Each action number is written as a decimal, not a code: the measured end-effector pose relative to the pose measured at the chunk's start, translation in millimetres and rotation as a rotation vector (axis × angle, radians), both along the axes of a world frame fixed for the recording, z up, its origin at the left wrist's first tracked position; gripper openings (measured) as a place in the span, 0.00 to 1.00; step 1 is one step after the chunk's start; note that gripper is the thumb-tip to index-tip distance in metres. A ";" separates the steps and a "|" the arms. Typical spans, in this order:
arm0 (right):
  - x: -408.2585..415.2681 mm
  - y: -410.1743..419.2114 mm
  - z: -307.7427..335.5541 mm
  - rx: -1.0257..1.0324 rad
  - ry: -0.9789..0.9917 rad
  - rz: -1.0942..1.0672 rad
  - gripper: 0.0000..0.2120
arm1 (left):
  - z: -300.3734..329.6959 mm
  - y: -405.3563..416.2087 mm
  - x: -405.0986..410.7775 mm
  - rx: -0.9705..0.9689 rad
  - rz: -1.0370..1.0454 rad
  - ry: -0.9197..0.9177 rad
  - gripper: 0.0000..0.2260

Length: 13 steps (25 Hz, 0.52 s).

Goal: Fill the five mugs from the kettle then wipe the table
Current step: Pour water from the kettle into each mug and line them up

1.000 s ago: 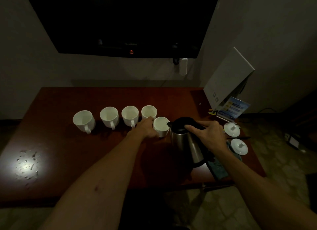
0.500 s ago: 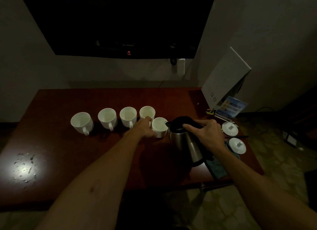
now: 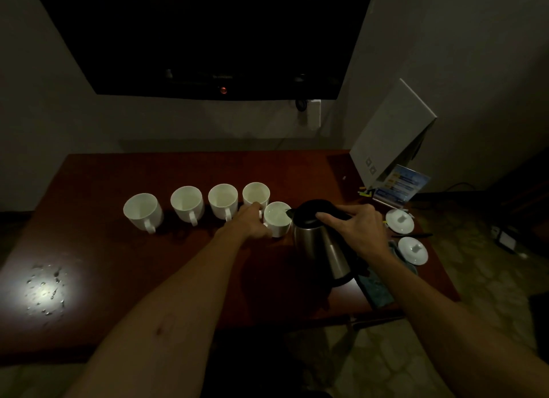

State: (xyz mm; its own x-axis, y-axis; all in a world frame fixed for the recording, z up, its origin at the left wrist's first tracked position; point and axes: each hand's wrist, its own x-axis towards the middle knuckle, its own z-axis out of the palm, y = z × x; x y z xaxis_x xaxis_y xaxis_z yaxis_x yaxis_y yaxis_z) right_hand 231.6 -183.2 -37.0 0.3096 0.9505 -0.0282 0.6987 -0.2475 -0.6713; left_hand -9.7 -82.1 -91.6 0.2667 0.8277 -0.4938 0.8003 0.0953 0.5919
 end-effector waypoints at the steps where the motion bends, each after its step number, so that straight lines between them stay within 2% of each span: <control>1: 0.1 0.0 -0.1 0.002 -0.004 0.001 0.30 | -0.5 -0.5 -0.1 -0.001 0.002 -0.002 0.40; 13: 1.8 5.4 -1.5 -0.008 -0.011 -0.006 0.29 | 0.1 2.2 2.9 0.011 -0.024 0.023 0.39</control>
